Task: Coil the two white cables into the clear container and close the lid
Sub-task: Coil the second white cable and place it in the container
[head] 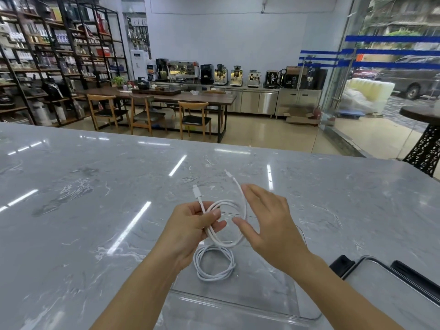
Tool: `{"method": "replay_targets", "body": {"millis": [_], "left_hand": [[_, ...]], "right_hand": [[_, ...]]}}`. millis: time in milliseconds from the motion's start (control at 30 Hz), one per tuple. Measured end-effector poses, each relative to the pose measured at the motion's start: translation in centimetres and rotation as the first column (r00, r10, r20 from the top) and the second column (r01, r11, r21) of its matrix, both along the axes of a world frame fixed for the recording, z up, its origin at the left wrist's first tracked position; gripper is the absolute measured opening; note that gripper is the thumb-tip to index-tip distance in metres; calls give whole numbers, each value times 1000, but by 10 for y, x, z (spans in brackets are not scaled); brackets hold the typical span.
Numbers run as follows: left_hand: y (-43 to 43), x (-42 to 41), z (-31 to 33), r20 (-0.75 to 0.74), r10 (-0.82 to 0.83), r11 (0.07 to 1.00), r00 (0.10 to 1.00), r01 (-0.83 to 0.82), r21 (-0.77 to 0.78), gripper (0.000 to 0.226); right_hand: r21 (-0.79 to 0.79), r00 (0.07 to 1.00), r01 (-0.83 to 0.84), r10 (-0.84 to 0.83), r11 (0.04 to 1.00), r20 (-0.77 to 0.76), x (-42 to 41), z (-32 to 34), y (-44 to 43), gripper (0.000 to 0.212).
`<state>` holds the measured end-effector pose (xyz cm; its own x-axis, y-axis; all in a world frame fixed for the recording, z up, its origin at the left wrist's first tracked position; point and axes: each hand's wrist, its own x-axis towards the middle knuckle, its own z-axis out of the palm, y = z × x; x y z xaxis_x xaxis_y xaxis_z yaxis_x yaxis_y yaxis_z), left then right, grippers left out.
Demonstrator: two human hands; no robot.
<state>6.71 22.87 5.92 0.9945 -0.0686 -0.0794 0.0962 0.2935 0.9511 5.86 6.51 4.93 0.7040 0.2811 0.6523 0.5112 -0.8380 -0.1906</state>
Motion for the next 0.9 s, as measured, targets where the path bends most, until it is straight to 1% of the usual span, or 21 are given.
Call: {"method": "replay_targets", "body": {"millis": [67, 100, 167, 233, 300, 333, 367, 400, 433, 467, 533, 567, 600, 633, 667, 700, 733, 800, 867, 900], "left_hand": [[-4, -3, -2, 42, -40, 996, 998, 37, 79, 11], [-6, -4, -3, 68, -56, 988, 996, 45, 149, 11], [-10, -6, -5, 127, -69, 937, 990, 21, 349, 13], [-14, -7, -6, 210, -100, 832, 973, -34, 554, 12], [-15, -5, -11, 308, -139, 672, 941, -139, 728, 10], [-15, -3, -13, 344, -154, 616, 927, -182, 766, 11], [-15, -1, -14, 361, -176, 592, 916, -195, 782, 13], [-14, 0, -14, 361, -205, 593, 910, -178, 785, 17], [-15, 0, -14, 344, -231, 614, 910, -138, 777, 19], [-16, -1, -13, 319, -238, 657, 917, -91, 749, 19], [-18, -2, -12, 262, -196, 764, 945, -20, 645, 15], [-18, -2, -12, 223, -175, 802, 959, 7, 598, 14], [-18, -2, -12, 184, -167, 828, 969, 37, 559, 13], [-17, -2, -12, 152, -174, 848, 973, 69, 525, 13], [-15, -2, -12, 130, -191, 859, 973, 101, 502, 14], [-14, -2, -12, 114, -210, 864, 971, 130, 487, 14], [-13, -2, -12, 104, -225, 870, 969, 152, 469, 15], [-11, -3, -11, 92, -238, 905, 967, 187, 382, 16], [-7, -3, -8, 71, -246, 934, 967, 216, 284, 15], [-5, -2, -5, 55, -256, 937, 965, 233, 261, 14]], "right_hand": [[-59, 996, 36, -41, 998, -78, 4, -5, 3, 49], [-47, 990, 43, -49, 998, -133, 6, -7, 4, 46], [58, 968, 56, -40, 997, -248, 7, -8, 6, 35], [179, 957, 54, 0, 982, -291, 8, -7, 7, 23], [268, 950, 51, 36, 962, -310, 8, -4, 8, 15], [320, 944, 45, 65, 946, -324, 7, -3, 7, 12], [385, 934, 39, 103, 922, -342, 7, -2, 7, 10], [450, 923, 39, 141, 892, -359, 6, -1, 6, 11], [500, 913, 43, 169, 865, -371, 6, -2, 6, 13], [524, 910, 46, 181, 851, -374, 6, -2, 5, 16], [493, 923, 14, 179, 870, -342, 4, -3, 6, 23], [427, 945, -24, 160, 904, -286, 1, -3, 7, 27], [315, 971, -64, 132, 947, -199, 0, -3, 7, 32], [165, 988, -89, 107, 982, -108, -1, -2, 7, 34], [20, 996, -89, 90, 996, -25, -1, -1, 7, 32], [-90, 996, -76, 80, 993, 44, -2, 1, 6, 26], [-164, 993, -64, 79, 984, 92, -2, 3, 5, 20], [-233, 982, -46, 86, 971, 166, -2, 5, 4, 11], [-249, 970, -38, 96, 968, 224, -2, 6, 4, 10], [-256, 960, -45, 112, 966, 255, -2, 6, 3, 9]]}}
